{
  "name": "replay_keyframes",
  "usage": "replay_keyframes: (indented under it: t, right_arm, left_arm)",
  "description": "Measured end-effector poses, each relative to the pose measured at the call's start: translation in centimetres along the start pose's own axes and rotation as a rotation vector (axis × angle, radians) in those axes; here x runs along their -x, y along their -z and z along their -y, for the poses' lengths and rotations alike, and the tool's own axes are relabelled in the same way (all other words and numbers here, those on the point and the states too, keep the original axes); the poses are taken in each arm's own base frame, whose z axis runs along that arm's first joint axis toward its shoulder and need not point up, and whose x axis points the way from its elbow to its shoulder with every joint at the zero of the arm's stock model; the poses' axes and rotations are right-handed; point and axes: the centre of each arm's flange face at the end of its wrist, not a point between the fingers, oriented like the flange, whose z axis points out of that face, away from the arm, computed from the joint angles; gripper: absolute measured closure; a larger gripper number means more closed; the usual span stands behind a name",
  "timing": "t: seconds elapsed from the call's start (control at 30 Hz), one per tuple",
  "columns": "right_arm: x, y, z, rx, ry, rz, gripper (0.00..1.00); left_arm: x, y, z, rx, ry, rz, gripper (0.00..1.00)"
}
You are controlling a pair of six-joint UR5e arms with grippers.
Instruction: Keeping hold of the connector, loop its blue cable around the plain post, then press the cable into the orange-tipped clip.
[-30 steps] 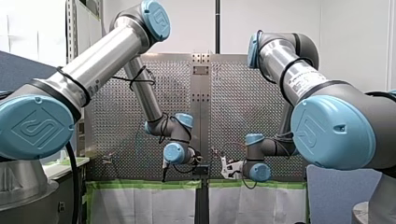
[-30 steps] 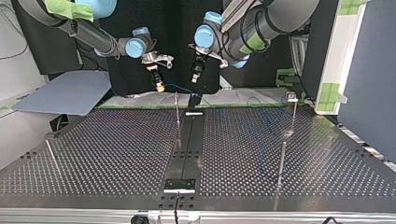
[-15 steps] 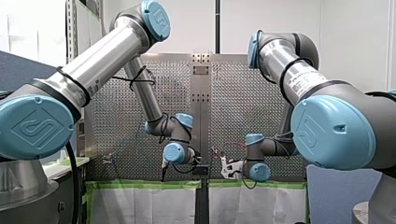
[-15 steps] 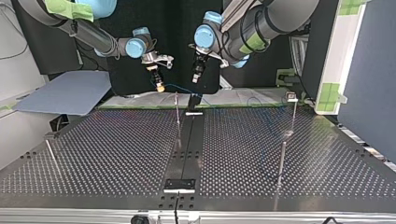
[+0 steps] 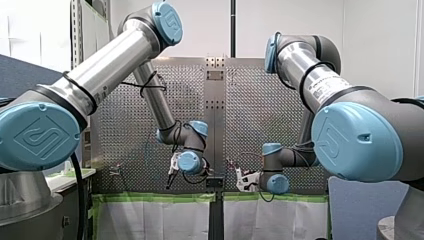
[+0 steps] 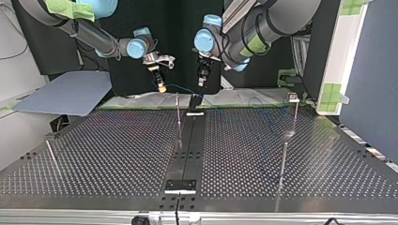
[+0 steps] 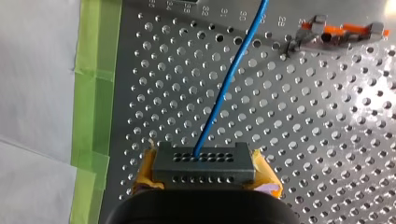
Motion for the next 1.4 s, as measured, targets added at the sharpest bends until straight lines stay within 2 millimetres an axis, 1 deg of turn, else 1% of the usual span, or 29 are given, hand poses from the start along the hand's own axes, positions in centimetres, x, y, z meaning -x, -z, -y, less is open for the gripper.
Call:
replay_keyframes:
  t: [0.13, 0.2, 0.3, 0.5, 0.57, 0.7, 0.83, 0.93, 1.0, 1.1, 1.4]
  right_arm:
    - [0.0, 0.1, 0.3, -0.014, 0.008, 0.004, 1.0]
    - [0.0, 0.1, 0.5, -0.018, 0.01, 0.005, 1.0]
    - [0.0, 0.1, 0.5, -0.02, 0.011, 0.005, 1.0]
    - [0.0, 0.1, 0.7, -0.024, 0.01, 0.005, 1.0]
    - [0.0, 0.1, 0.7, -0.025, 0.01, 0.005, 1.0]
    - [0.0, 0.1, 0.7, -0.025, 0.01, 0.004, 1.0]
    - [0.0, 0.1, 0.7, -0.025, 0.01, 0.003, 1.0]
    - [0.0, 0.1, 0.7, -0.025, 0.01, 0.002, 1.0]
    - [0.0, 0.1, 0.7, -0.025, 0.01, 0.001, 1.0]
    - [0.0, 0.0, 0.7, -0.026, 0.011, 0.0, 1.0]
    - [-0.1, 0.0, 0.8, -0.027, 0.01, -0.001, 1.0]
  left_arm:
    - [0.9, -0.7, 0.5, -0.027, -0.009, -0.008, 0.01]
    - [1.0, -1.0, 0.6, -0.038, -0.008, -0.015, 0.01]
    - [0.7, -1.4, 1.0, -0.046, -0.014, -0.035, 0.01]
    - [-0.9, -3.0, 1.4, -0.038, -0.02, -0.09, 0.01]
    - [-1.0, -3.5, 1.5, -0.035, -0.021, -0.102, 0.01]
    - [-0.3, -4.6, 1.2, -0.011, -0.011, -0.113, 0.01]
    - [1.0, -5.6, 1.0, 0.013, 0.021, -0.113, 0.01]
    - [2.1, -5.8, 1.2, 0.026, 0.044, -0.11, 0.01]
    - [2.8, -5.7, 1.5, 0.033, 0.055, -0.107, 0.01]
    - [4.0, -4.9, 2.1, 0.04, 0.072, -0.104, 0.01]
    - [8.8, -0.5, 4.6, 0.053, 0.127, -0.085, 0.01]
